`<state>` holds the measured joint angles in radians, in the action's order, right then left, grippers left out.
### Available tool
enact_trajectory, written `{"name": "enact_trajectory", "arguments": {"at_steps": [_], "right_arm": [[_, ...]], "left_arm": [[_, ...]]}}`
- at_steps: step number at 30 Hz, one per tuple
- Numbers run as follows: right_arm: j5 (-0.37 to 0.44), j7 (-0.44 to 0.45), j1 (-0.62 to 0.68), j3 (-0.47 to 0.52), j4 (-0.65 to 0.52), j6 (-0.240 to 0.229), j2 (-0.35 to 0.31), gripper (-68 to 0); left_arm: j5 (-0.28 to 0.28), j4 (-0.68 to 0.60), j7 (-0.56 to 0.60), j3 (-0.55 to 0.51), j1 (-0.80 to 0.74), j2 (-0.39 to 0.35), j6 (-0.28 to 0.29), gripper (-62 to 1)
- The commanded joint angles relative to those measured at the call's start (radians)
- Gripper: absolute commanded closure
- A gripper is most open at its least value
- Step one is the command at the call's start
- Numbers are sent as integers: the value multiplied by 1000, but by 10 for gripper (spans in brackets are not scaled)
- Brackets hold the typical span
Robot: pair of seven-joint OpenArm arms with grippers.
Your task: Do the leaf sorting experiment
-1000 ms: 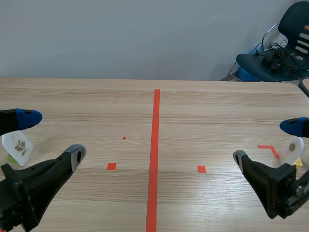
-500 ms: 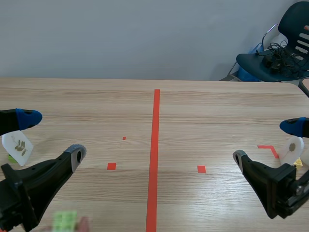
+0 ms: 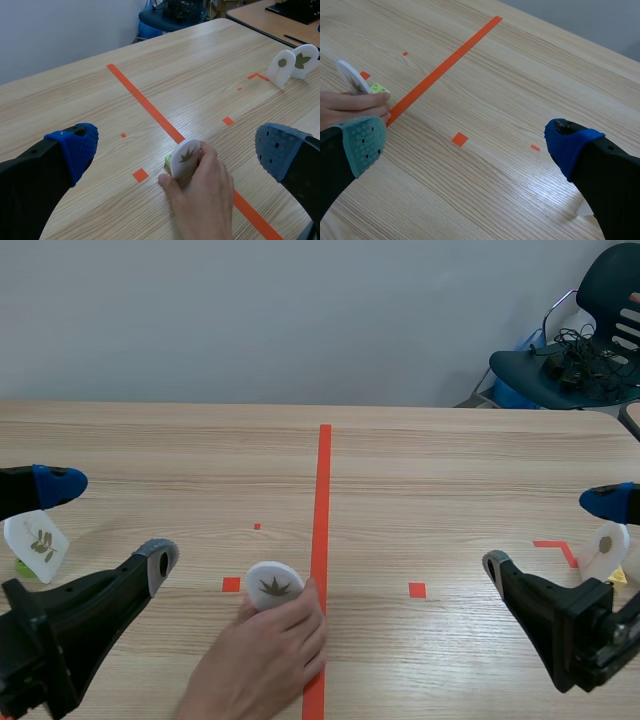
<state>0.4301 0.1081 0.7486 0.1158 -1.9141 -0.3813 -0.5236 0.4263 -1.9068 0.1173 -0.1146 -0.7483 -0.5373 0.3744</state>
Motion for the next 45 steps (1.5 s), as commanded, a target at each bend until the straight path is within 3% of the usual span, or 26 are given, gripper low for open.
{"name": "enact_trajectory", "arguments": {"at_steps": [1, 21, 27, 32, 36, 39, 45], "right_arm": [[6, 18, -1, 7, -16, 3, -2, -679], [6, 15, -4, 7, -16, 2, -2, -679], [6, -60, -77, -21, -7, -39, -2, -679], [-17, -60, -214, -148, 68, -90, 3, -679], [-72, -57, -356, -293, 186, -92, 23, -679], [-102, -40, -457, -390, 302, -92, 65, -679], [-225, 105, -636, -570, 579, -92, 201, -679]], "left_arm": [[6, -18, 14, -3, 3, 5, 5, -623], [6, -18, 14, -3, 4, 5, 5, -623], [-2, -18, 14, -3, 23, 8, 5, -623], [-2, -18, 13, -3, 37, 11, 5, -623], [-2, -18, 13, -3, 37, 11, 5, -623], [-2, -18, 14, -3, 37, 11, 5, -623], [-2, -18, 13, -3, 37, 27, 5, -623]]}}
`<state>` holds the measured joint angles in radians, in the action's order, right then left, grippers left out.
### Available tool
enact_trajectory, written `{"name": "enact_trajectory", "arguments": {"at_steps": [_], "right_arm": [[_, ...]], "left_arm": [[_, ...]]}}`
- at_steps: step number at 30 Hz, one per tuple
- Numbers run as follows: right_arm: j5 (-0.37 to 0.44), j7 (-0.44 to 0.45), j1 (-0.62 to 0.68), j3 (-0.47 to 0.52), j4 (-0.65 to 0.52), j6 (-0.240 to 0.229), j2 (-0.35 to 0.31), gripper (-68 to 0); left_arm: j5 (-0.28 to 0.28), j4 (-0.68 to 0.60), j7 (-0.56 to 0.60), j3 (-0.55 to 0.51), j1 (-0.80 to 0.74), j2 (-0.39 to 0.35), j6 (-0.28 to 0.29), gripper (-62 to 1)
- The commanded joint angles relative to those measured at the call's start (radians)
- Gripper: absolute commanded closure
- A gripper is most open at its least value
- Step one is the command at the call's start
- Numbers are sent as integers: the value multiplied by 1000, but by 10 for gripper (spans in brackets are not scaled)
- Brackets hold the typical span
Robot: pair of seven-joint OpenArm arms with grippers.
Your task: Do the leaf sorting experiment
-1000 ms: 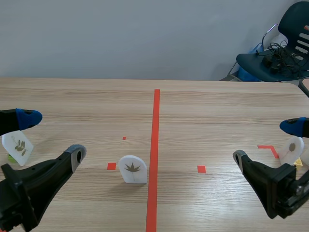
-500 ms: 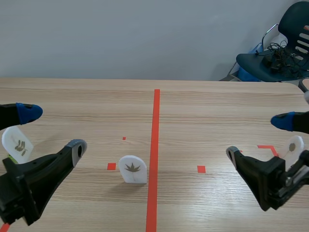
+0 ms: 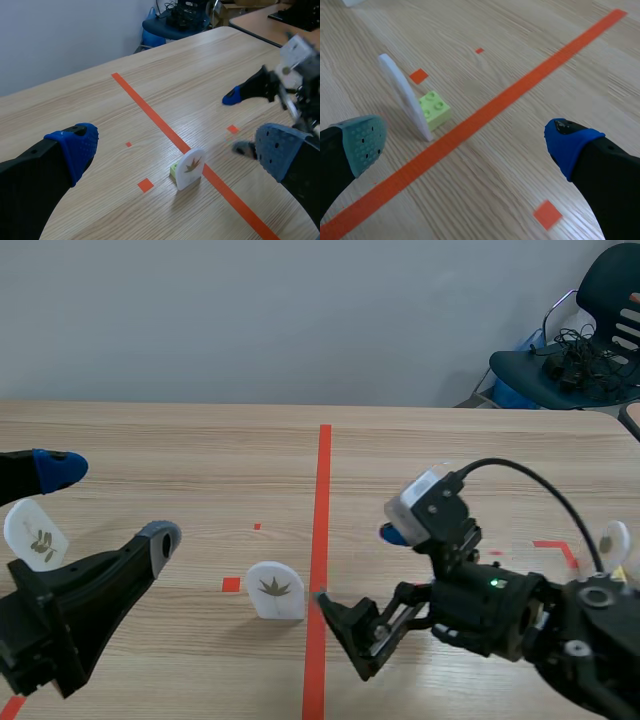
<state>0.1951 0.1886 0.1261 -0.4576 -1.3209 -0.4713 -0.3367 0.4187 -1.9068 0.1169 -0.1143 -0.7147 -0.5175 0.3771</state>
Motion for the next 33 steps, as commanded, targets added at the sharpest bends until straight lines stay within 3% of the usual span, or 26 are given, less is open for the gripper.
{"name": "enact_trajectory", "arguments": {"at_steps": [1, 7, 10, 12, 18, 23, 27, 33], "right_arm": [[2, 48, -39, -24, 32, -1, 37, -679], [-80, 168, -146, -156, 232, 20, 154, -679], [-111, 176, -161, -197, 265, 84, 180, -672], [-114, 175, -159, -214, 266, 109, 181, -591], [-114, 164, -155, -225, 266, 112, 175, -253], [-114, 166, -154, -225, 266, 112, 174, -78], [-113, 169, -137, -204, 212, 108, 135, -63], [-105, 125, 34, -41, -72, 108, 8, -63]], "left_arm": [[5, -18, 14, -4, 3, 8, 2, -623], [5, -18, 14, -4, 3, 7, 2, -623], [5, -18, 14, -4, 3, 7, 2, -623], [5, -18, 14, -4, 3, 7, 2, -623], [5, -18, 14, -4, 3, 7, 2, -623], [5, -18, 14, -4, 3, 7, 2, -623], [5, -18, 14, -4, 3, 7, 2, -623], [5, -18, 14, -4, 3, 7, 2, -623]]}}
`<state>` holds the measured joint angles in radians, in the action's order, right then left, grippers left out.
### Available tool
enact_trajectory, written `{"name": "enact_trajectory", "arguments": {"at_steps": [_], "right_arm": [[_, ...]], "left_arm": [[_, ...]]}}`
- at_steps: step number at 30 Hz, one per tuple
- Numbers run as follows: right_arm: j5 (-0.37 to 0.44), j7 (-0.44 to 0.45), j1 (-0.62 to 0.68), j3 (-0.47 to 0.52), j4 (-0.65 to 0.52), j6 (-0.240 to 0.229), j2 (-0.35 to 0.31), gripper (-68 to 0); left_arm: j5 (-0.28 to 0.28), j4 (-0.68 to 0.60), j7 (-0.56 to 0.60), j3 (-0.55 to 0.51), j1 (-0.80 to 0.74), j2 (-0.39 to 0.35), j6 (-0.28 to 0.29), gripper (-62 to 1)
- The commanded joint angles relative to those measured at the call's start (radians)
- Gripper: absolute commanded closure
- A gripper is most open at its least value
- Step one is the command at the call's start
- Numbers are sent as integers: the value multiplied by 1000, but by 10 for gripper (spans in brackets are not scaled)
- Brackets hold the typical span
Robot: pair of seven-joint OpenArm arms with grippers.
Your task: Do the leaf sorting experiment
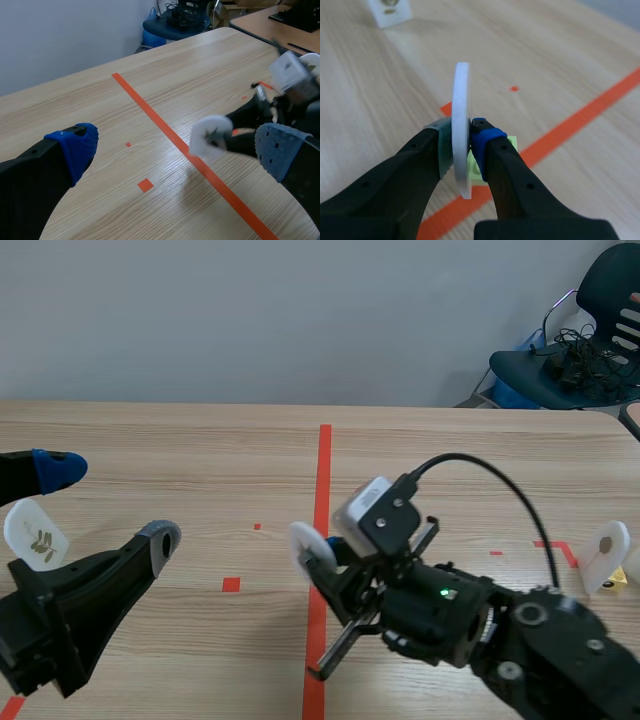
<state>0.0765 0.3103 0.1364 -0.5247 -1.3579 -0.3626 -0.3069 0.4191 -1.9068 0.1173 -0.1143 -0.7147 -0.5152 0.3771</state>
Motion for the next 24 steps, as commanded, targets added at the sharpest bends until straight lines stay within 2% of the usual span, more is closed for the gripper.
{"name": "enact_trajectory", "arguments": {"at_steps": [1, 4, 7, 9, 13, 18, 24], "right_arm": [[27, -6, 66, 67, -83, 0, -39, -64], [93, -13, 195, 206, -196, -1, -74, -63], [153, -24, 300, 357, -262, -1, -78, -64], [198, -26, 341, 449, -269, -5, -77, -63], [246, -99, 362, 592, -262, -4, -65, -63], [295, -136, 297, 654, -164, -4, -50, -63], [295, -117, 150, 655, 89, -8, -20, -63]], "left_arm": [[5, -18, 14, -4, 3, 5, 2, -623], [5, -18, 13, -4, 3, 5, 2, -623], [5, -18, 14, -4, 3, 5, 2, -623], [5, -18, 14, -4, 3, 5, 2, -623], [5, -18, 14, -4, 3, 5, 2, -623], [5, -18, 14, -4, 3, 5, 2, -623], [5, -18, 14, -4, 3, 5, 2, -623]]}}
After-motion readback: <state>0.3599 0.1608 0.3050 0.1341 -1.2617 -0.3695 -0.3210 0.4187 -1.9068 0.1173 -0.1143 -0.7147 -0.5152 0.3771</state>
